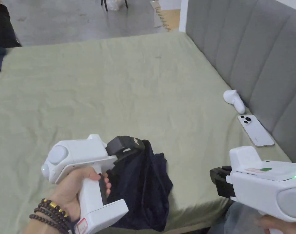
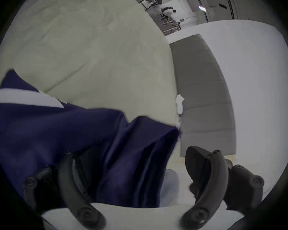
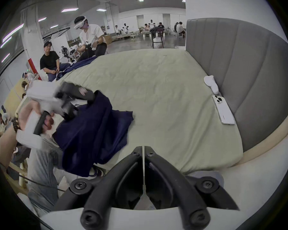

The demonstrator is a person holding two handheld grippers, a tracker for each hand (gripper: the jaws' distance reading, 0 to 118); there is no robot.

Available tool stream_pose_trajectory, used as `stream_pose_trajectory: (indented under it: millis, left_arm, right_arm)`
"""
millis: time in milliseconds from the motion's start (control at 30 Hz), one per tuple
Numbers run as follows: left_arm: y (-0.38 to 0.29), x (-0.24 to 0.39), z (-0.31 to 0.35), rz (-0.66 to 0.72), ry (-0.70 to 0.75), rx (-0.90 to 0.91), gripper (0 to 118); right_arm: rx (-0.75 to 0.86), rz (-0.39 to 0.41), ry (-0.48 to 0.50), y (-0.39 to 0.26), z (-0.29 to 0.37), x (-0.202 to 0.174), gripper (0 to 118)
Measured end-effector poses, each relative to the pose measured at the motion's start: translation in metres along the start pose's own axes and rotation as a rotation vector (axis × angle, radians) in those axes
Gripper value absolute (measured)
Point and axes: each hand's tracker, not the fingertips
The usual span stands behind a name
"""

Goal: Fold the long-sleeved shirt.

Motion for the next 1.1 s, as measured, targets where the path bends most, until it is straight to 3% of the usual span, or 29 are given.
stream_pose_trajectory:
  millis: [100, 133, 167, 200, 233, 267, 367, 500, 600, 733, 867, 1000, 1100]
  left_arm:
    - [0.006, 0.015, 0.062, -0.066, -0.085, 0.165, 97]
    - [0.002, 0.022, 0.085, -0.088, -0.085, 0.199, 86]
    - [0.001, 0.022, 0.103, -0.114, -0.047, 0.236, 65]
    - [-0.003, 0.021, 0.118, -0.148, -0.017, 0.275, 11]
    - [-0.008, 0.020, 0.129, -0.189, 0.048, 0.302, 4]
    - [-0.014, 0.017, 0.136, -0.195, 0.154, 0.338, 4]
    - [-0.035, 0.010, 0.134, -0.303, 0.267, 0.274, 4]
    - [-0.056, -0.012, 0.093, -0.201, 0.175, 0.162, 4]
    - [-0.075, -0.007, 0.036, -0.204, 0.135, 0.059, 4]
    - [-0.100, -0.003, -0.049, -0.163, 0.141, -0.090, 4]
    - [-0.111, -0.012, -0.104, -0.163, 0.239, -0.071, 4]
    - [-0.102, -0.017, -0.106, -0.114, 0.195, -0.060, 4]
    - [-0.095, -0.008, -0.075, -0.156, 0.147, -0.049, 4]
  right_arm:
    - [-0.013, 0.003, -0.014, -0.004, -0.002, 0.003, 3]
    - [-0.016, 0.002, -0.015, -0.005, -0.003, 0.004, 3]
    - [-0.014, -0.006, -0.007, -0.005, -0.003, 0.004, 3]
    - [-0.010, -0.011, 0.001, -0.005, -0.003, 0.003, 3]
    - [-0.007, -0.015, 0.007, -0.005, -0.003, 0.002, 3]
    - [-0.004, -0.016, 0.014, -0.005, -0.004, 0.001, 3]
    - [0.000, -0.010, 0.025, -0.002, -0.007, -0.004, 3]
    - [0.001, -0.001, 0.035, 0.003, -0.011, -0.010, 3]
    - [0.000, 0.002, 0.035, 0.004, -0.011, -0.011, 3]
    - [-0.001, -0.005, 0.022, 0.002, -0.006, -0.009, 3]
    - [0.001, -0.031, -0.006, -0.003, 0.002, -0.002, 3]
    - [-0.012, -0.030, -0.023, -0.007, 0.005, -0.001, 3]
    - [-0.021, -0.026, 0.002, -0.001, -0.005, -0.011, 3]
